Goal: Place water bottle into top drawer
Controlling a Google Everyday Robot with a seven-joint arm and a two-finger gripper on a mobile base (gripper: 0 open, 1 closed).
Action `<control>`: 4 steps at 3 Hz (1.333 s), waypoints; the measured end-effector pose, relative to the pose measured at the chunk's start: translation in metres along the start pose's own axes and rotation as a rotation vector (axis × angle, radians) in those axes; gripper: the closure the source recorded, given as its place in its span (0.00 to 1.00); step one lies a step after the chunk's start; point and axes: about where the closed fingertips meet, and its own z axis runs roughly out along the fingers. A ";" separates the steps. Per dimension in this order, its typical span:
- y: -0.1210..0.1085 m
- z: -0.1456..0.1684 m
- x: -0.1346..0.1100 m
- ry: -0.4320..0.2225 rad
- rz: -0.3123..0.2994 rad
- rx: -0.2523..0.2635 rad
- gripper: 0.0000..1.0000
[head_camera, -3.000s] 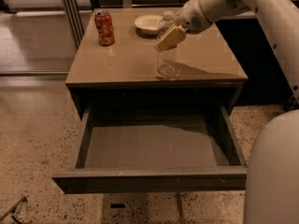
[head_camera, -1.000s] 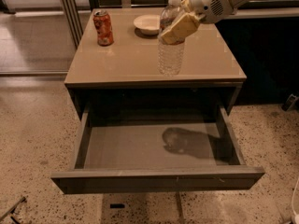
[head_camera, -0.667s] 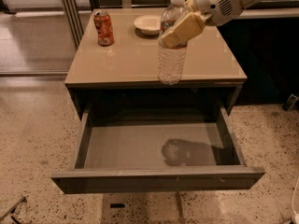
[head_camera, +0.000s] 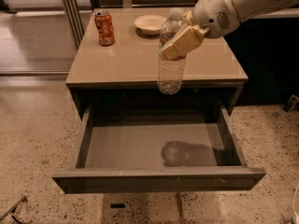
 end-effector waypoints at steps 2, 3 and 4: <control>0.068 0.052 0.088 -0.029 -0.043 -0.041 1.00; 0.068 0.052 0.088 -0.029 -0.043 -0.041 1.00; 0.070 0.055 0.095 -0.019 -0.078 -0.040 1.00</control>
Offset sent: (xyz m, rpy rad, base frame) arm -0.0966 -0.0060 -0.1674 0.0548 -0.0349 0.0781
